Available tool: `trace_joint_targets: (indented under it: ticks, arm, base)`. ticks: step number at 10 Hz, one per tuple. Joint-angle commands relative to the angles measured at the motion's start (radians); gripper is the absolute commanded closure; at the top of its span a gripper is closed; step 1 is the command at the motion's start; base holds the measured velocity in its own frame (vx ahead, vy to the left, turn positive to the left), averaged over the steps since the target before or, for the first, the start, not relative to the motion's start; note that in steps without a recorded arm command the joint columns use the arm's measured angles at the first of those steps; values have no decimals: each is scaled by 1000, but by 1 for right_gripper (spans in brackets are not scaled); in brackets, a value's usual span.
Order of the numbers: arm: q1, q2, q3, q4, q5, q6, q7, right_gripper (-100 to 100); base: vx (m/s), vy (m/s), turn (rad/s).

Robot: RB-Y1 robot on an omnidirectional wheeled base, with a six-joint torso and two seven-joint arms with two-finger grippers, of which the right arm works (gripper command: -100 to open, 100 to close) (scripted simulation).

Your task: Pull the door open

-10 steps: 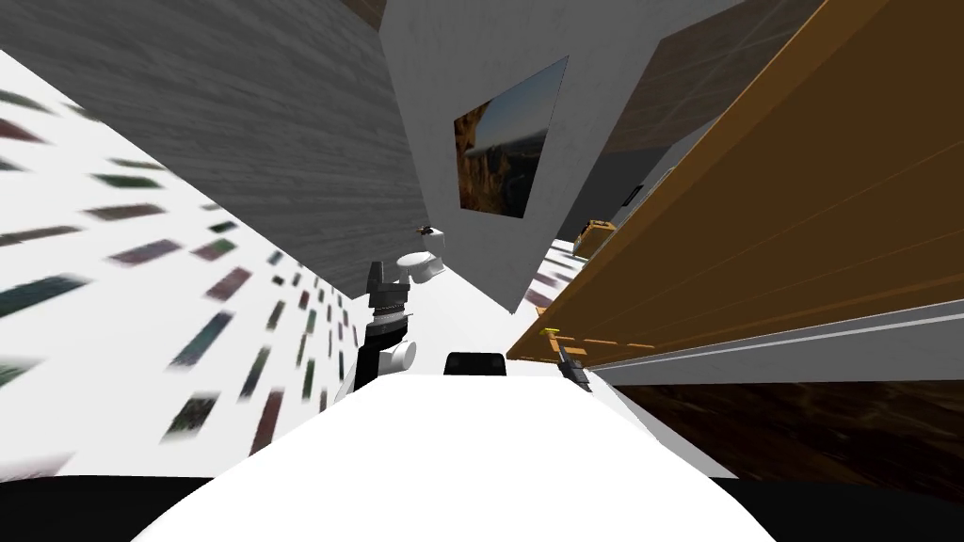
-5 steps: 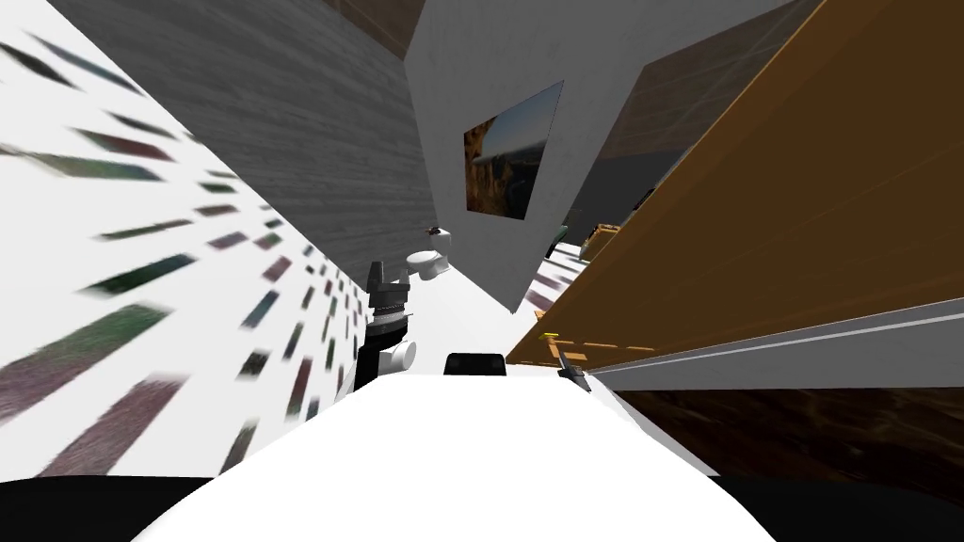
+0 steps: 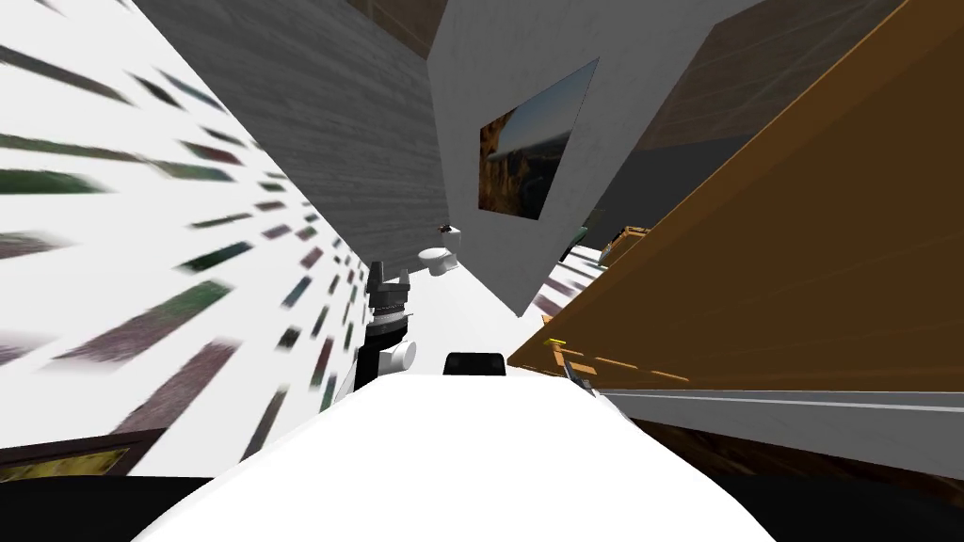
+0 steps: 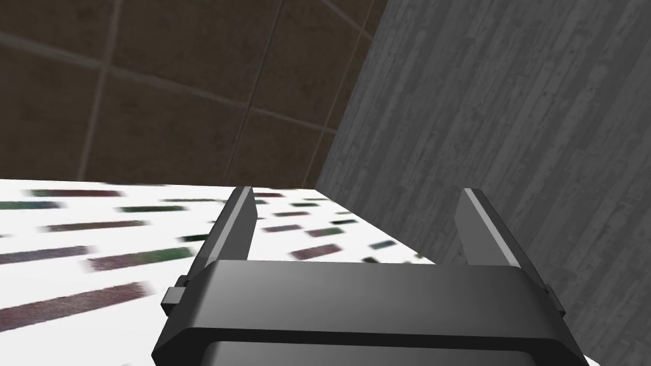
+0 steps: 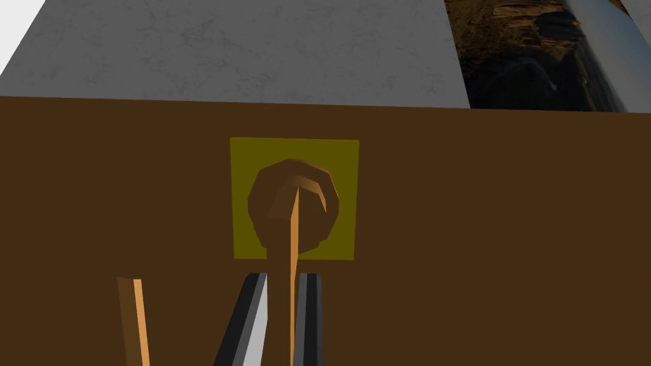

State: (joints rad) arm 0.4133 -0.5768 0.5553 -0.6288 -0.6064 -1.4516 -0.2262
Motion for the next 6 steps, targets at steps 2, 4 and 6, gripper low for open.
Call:
trace_joint_targets:
  ticks: [2, 4, 6]
  arm:
    - [27, 11, 20, 2, -6, -34, 9, 100]
    - [40, 17, 31, 20, -14, -65, 11, 100]
    - [53, 23, 44, 40, -23, -99, 12, 100]
  base:
    - [-66, -29, 133]
    - [-55, -25, 95]
    - [-149, -53, 145]
